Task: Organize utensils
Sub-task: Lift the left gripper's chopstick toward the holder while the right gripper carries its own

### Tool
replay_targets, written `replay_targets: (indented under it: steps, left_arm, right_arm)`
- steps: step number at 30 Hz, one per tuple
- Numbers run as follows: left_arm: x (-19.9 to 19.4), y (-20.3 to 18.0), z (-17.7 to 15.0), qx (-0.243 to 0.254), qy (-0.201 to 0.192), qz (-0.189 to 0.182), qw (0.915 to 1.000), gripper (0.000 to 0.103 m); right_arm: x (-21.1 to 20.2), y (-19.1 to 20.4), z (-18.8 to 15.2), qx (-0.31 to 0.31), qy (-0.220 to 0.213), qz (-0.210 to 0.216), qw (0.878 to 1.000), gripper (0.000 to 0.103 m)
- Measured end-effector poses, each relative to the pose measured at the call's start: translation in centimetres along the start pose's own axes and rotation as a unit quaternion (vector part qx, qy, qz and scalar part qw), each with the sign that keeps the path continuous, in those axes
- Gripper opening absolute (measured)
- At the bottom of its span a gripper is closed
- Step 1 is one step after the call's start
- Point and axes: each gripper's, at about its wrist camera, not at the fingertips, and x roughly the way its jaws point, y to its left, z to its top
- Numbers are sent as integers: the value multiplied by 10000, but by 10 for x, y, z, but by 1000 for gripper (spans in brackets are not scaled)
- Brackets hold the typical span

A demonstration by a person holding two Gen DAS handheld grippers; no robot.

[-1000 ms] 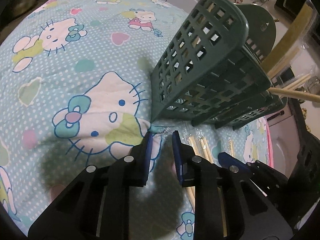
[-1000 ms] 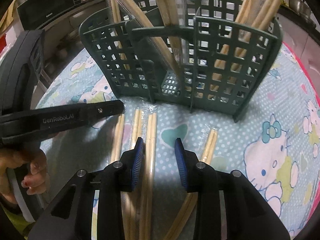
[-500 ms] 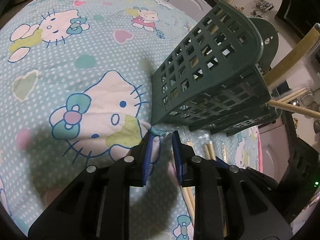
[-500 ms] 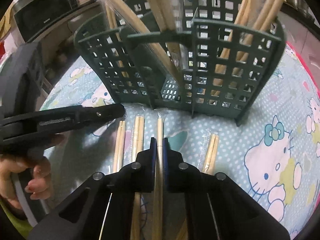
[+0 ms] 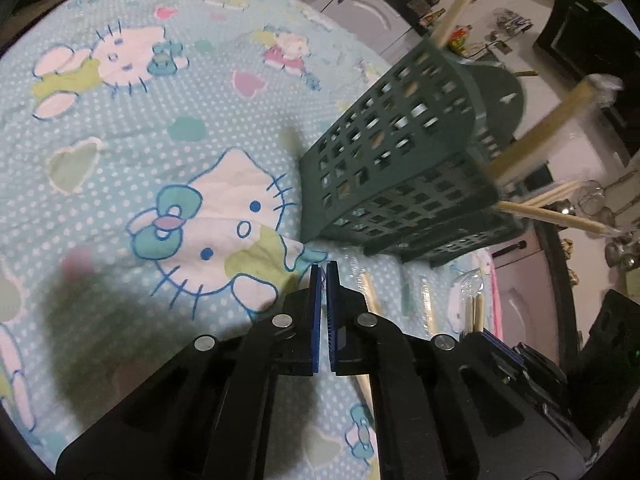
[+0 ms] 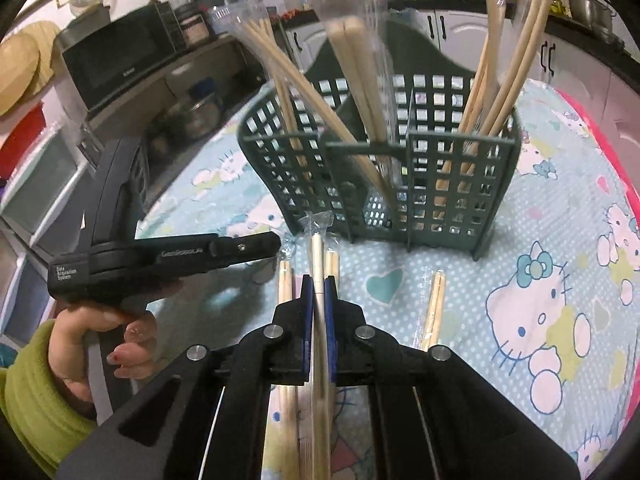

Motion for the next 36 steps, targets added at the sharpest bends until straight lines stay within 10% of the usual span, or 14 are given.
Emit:
replay_targets:
  steps: [36]
  left_arm:
    - [-129,-107,-26,1331,-1065,-1134,9788,0]
  right_arm:
    - [-125,8,13,40,-1968,-26,9804,6]
